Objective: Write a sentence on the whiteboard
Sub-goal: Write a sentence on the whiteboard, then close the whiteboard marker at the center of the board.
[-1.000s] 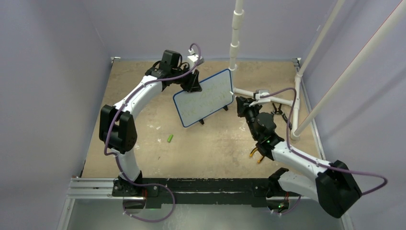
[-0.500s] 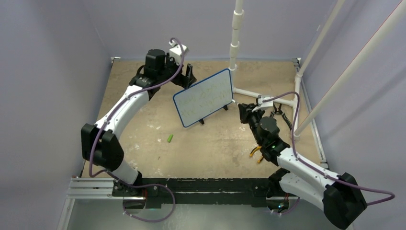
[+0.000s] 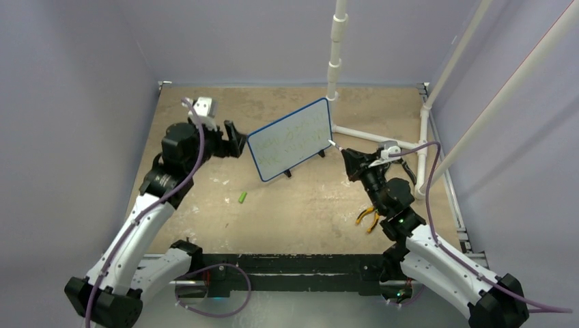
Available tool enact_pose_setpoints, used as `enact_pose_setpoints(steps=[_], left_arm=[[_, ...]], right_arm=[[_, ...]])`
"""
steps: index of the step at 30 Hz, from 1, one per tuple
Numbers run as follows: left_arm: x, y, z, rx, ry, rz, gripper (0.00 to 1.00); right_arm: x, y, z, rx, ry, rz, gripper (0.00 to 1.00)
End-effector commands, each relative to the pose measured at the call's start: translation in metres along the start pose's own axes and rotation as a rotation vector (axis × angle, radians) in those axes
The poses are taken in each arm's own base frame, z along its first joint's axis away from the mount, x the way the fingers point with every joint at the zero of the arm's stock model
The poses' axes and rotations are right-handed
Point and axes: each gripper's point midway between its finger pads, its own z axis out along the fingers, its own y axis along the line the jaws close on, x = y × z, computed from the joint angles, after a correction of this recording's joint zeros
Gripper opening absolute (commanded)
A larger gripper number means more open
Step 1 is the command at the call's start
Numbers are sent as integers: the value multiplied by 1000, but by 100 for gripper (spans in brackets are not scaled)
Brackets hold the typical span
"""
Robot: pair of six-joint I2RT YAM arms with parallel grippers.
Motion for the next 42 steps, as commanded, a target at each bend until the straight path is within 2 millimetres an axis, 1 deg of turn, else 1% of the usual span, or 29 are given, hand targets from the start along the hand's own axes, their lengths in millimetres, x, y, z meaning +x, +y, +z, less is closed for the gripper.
enact_pose_setpoints(steps=[1, 4, 8, 10, 14, 18, 24, 26, 31, 34, 36, 39, 42], left_arm=[[92, 40, -20, -213, 197, -189, 74], [122, 51, -25, -264, 231, -231, 72], [165, 57, -16, -284, 318, -267, 69], [180, 59, -10, -299, 361, -257, 67], [203, 62, 0, -324, 441, -234, 62], [219, 66, 0, -349, 480, -227, 60], [240, 67, 0, -355, 538, -213, 58], [248, 66, 1, -357, 564, -203, 56], [255, 65, 5, -363, 577, -155, 53], [265, 67, 4, -380, 614, -129, 51], [267, 67, 4, -392, 619, -105, 50], [269, 68, 4, -406, 624, -83, 44], [271, 68, 5, -412, 628, -61, 42]], right_arm=[[-16, 10, -8, -53, -54, 38, 0], [-17, 9, -15, -60, -82, 45, 0], [-15, 1, -21, -34, -103, 49, 0], [-12, -2, -22, -22, -99, 50, 0], [-10, -4, -22, -11, -99, 54, 0], [-10, -6, -23, 1, -100, 61, 0], [-6, -10, -22, 22, -91, 69, 0], [-5, -11, -22, 25, -88, 70, 0], [-2, -12, -23, 32, -81, 71, 0], [-2, -13, -23, 34, -80, 71, 0], [-1, -13, -23, 35, -79, 71, 0], [0, -13, -22, 36, -75, 71, 0], [1, -13, -22, 38, -72, 70, 0]])
